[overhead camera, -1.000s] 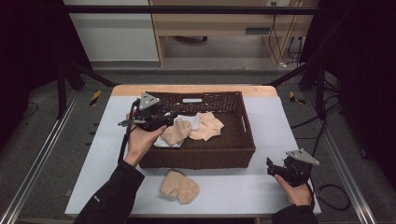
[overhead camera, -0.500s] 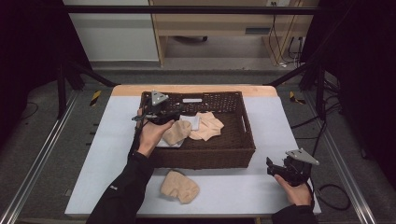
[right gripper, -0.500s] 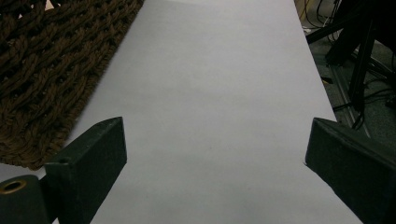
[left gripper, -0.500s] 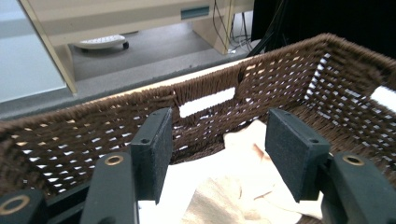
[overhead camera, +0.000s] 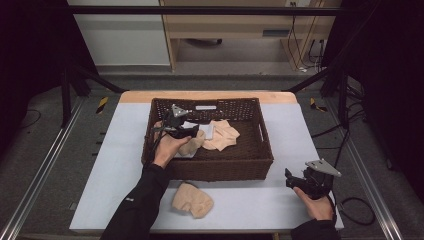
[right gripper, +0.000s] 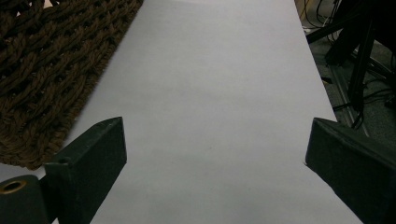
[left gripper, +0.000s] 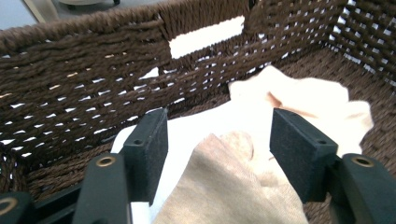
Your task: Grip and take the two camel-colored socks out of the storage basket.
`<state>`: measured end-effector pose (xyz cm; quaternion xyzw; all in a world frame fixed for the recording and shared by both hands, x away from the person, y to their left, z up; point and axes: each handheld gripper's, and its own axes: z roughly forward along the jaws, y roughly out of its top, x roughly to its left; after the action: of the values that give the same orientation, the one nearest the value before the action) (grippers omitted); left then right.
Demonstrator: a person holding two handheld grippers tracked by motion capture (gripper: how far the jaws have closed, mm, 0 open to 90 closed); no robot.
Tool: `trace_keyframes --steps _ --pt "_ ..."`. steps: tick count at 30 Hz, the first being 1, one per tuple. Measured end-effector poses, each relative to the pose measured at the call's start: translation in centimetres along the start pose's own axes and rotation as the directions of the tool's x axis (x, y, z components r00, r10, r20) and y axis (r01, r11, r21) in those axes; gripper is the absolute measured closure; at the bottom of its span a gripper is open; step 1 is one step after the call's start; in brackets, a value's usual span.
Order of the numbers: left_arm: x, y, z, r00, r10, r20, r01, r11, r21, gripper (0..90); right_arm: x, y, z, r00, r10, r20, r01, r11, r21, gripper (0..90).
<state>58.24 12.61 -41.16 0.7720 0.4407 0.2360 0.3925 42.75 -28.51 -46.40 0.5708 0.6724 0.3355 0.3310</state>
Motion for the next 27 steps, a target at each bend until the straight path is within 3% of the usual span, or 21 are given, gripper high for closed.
trace_keyframes --steps 10,18,21,23,27 --pt "-0.5 -0.7 0.7 0.9994 0.034 -0.01 -0.033 0.9974 0.064 30.8 0.1 0.0 0.1 0.9999 -0.013 -0.002 0.013 1.0 0.001 5.6" --pt "-0.8 -1.0 1.1 0.9984 0.054 -0.015 -0.052 0.9929 0.107 31.4 0.2 0.0 0.1 1.0 -0.008 -0.003 0.008 1.0 0.007 5.6" --pt "-1.0 -1.1 1.2 0.9981 0.061 -0.006 -0.06 0.9908 0.122 34.0 0.2 -0.1 0.1 1.0 -0.006 -0.003 0.006 1.0 0.009 5.5" --pt "-1.0 -1.1 1.2 0.999 0.044 0.013 -0.045 0.9897 0.136 39.4 0.2 -0.1 0.1 1.0 -0.007 -0.003 0.007 1.0 0.009 5.5" --pt "-1.0 -1.3 1.3 0.9986 0.048 0.02 -0.051 0.985 0.165 50.2 0.1 -0.1 0.1 1.0 -0.006 -0.003 0.006 1.0 0.01 5.5"
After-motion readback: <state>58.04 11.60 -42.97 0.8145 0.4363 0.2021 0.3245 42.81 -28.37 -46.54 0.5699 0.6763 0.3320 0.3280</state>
